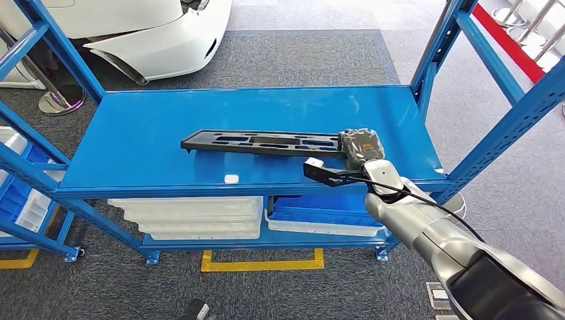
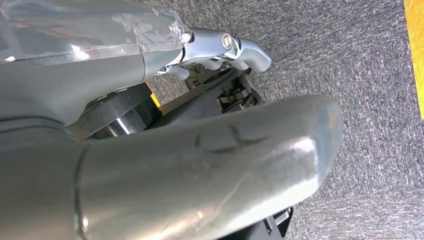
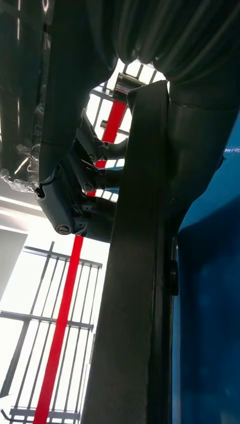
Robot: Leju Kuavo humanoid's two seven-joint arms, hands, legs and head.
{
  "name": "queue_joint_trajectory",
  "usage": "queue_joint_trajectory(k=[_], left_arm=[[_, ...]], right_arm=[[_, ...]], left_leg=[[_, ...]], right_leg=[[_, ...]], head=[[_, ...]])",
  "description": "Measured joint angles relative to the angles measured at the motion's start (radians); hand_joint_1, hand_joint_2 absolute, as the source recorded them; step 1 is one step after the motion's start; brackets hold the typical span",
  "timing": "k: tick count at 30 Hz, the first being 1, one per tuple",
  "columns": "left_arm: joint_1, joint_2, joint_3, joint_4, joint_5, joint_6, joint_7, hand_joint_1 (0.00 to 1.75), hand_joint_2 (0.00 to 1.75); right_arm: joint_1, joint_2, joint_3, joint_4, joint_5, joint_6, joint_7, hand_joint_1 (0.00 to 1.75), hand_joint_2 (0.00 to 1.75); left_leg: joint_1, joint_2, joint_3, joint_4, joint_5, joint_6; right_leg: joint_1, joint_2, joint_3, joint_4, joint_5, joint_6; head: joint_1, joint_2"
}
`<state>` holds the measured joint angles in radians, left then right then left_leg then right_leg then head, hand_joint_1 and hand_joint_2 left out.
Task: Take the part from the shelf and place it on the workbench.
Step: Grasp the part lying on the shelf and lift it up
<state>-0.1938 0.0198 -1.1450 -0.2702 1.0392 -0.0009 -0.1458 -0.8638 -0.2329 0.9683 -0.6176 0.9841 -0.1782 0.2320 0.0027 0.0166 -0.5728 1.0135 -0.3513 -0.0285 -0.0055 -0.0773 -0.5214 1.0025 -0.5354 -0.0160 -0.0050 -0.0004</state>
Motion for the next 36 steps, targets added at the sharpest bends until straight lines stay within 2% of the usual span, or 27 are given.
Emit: queue_joint_trajectory(k=[4,12,17,20,21,24,26,30,35,36], left_arm=[[0.0,0.0,0.007,0.0,0.0,-0.005,-0.02,0.0,0.0],[-0.002,0.0,0.026,0.0,-0.026,-0.014,-0.123,0.0,0.0],[-0.005,0.0,0.036,0.0,-0.033,-0.017,-0.14,0.0,0.0],[-0.005,0.0,0.042,0.0,-0.047,0.004,-0.175,0.0,1.31],[-0.006,0.001,0.044,0.0,-0.055,0.019,-0.195,0.0,1.31],[-0.009,0.003,0.051,0.0,-0.07,0.032,-0.235,0.0,0.0],[-0.009,0.007,0.058,0.0,-0.07,0.002,-0.238,0.0,0.0],[-0.005,0.01,0.073,0.0,-0.063,-0.038,-0.232,0.0,1.75],[0.003,0.011,0.092,0.0,-0.056,-0.049,-0.22,0.0,1.75],[0.004,0.011,0.095,0.0,-0.055,-0.049,-0.218,0.0,1.31]], right_arm=[[-0.003,0.0,0.004,0.0,0.01,0.004,0.006,1.75,1.75],[-0.002,-0.008,0.004,-0.013,0.035,-0.019,0.033,1.75,1.75],[-0.001,-0.019,0.004,-0.036,0.045,-0.011,0.044,1.75,1.75],[0.004,-0.026,0.004,-0.054,0.068,-0.009,0.051,1.75,1.75],[0.006,-0.03,0.004,-0.067,0.08,-0.005,0.054,1.75,1.75],[0.017,-0.049,0.004,-0.13,0.122,0.017,0.072,1.75,1.75],[0.021,-0.062,0.003,-0.178,0.151,0.035,0.083,1.75,1.75],[0.022,-0.088,-0.002,-0.285,0.202,0.065,0.098,1.75,1.75],[0.023,-0.118,-0.012,-0.424,0.262,0.09,0.104,1.75,1.75],[0.023,-0.122,-0.015,-0.45,0.27,0.097,0.105,1.75,1.75]], left_leg=[[0.0,0.0,0.0,0.0,0.0,0.0],[0.0,0.0,0.0,0.001,0.0,0.0],[0.0,0.0,0.0,0.002,0.0,0.0],[0.0,0.0,0.0,0.002,0.0,0.0],[0.0,0.0,0.0,0.002,0.0,0.0],[0.0,0.0,0.0,0.002,0.0,0.0],[0.0,0.0,-0.001,0.002,0.0,0.0],[0.0,0.0,-0.001,0.002,0.0,0.0],[0.0,0.0,-0.001,0.001,0.0,0.0],[0.0,0.0,-0.001,0.001,0.0,0.0]], right_leg=[[0.0,0.0,0.0,0.0,0.0,0.0],[0.0,0.0,0.0,0.0,0.0,0.0],[0.0,0.0,0.0,0.0,0.0,0.0],[0.0,0.0,0.0,0.0,0.0,0.0],[0.0,0.0,0.0,0.0,0.0,0.0],[0.0,0.0,0.0,0.0,0.0,0.0],[0.0,0.0,0.0,0.0,0.0,0.0],[0.0,0.0,-0.001,0.0,0.0,0.0],[0.0,0.0,-0.001,0.0,0.0,0.0],[0.0,0.001,-0.001,0.0,0.0,0.0]], head=[[0.0,0.0],[0.001,0.0],[0.001,0.0],[0.001,0.0],[0.001,0.0],[0.002,0.0],[0.001,0.0],[0.001,0.0],[0.0,0.0],[0.001,0.0]])
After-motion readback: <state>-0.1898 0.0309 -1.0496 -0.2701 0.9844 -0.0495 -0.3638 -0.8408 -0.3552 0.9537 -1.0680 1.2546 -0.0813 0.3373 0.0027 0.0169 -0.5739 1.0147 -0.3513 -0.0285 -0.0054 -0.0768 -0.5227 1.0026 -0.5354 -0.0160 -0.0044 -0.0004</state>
